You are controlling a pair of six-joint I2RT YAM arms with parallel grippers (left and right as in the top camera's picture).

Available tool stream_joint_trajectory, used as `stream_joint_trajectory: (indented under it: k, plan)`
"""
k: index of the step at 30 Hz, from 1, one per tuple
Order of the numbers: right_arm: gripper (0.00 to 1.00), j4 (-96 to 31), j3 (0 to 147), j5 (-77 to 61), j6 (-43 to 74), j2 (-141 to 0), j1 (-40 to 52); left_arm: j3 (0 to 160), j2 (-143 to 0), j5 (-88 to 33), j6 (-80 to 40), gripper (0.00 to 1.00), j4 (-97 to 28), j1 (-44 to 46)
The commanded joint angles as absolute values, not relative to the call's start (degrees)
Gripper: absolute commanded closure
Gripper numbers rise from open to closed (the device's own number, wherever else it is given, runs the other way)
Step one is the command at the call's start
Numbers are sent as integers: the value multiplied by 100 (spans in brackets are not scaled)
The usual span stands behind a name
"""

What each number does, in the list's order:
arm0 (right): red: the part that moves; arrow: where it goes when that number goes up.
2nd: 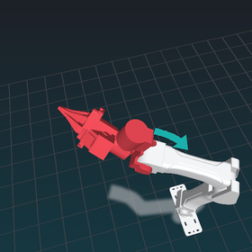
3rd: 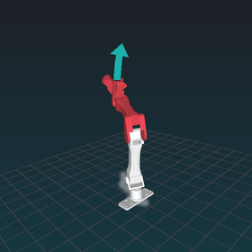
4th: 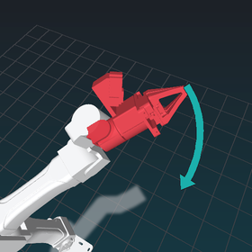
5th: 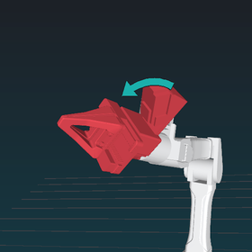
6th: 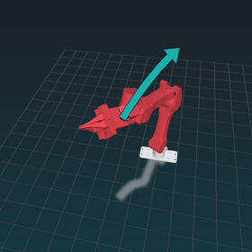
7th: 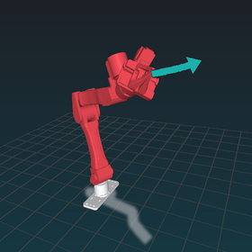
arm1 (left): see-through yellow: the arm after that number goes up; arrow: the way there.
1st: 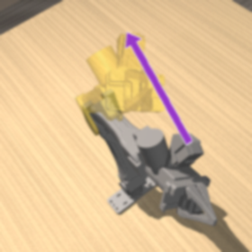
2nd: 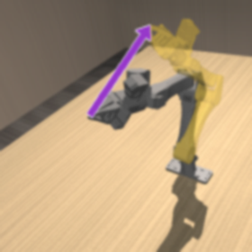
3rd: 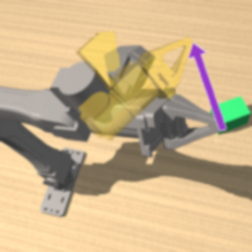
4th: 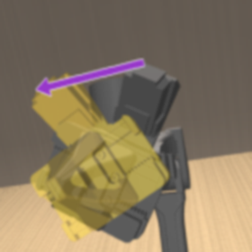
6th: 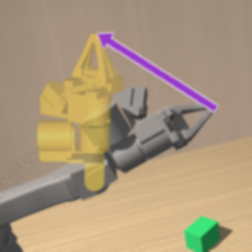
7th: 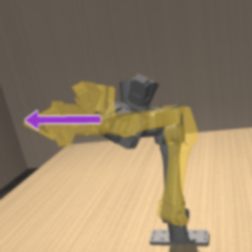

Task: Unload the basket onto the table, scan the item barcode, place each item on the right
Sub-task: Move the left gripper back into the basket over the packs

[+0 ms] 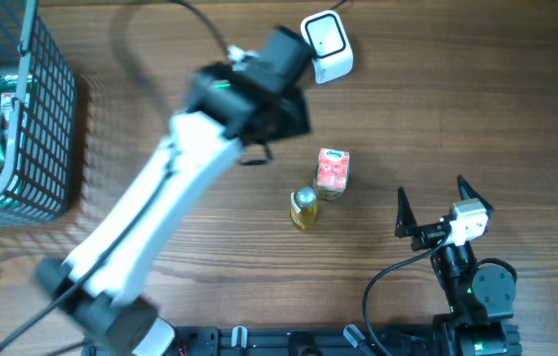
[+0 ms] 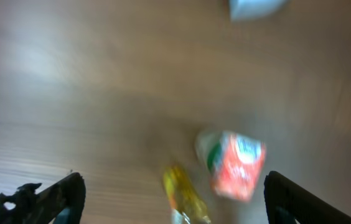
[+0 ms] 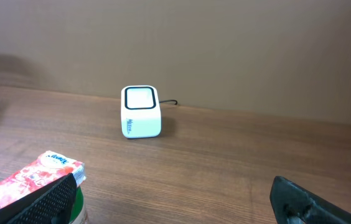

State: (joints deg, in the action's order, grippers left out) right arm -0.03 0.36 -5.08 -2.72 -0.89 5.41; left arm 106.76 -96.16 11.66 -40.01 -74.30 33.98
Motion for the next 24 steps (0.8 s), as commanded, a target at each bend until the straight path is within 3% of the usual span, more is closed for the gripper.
stream_joint_trajectory:
  k: [1, 5, 11, 14, 17, 24]
  plan:
    - [0, 14, 30, -454, -298, -54, 523, 10803, -8866, 3236, -3763, 9, -7343, 2993]
    - [0, 14, 30, -454, -301, -54, 523, 10803, -8405, 4270, -2917, 11, -6748, 2410]
    - [0, 14, 30, -454, -301, -54, 523, 10803, -8178, 4292, -1461, 6, -5586, 1330]
    - [0, 14, 30, -454, -301, -54, 523, 10803, -8176, 4294, -685, 10, -4956, 650]
    - [0, 14, 30, -454, -301, -54, 523, 10803, -8189, 4292, -270, 7, -4394, -34]
    - [1, 14, 30, -454, -301, -54, 523, 10801, -8425, 3173, -148, 2, -4062, -1756]
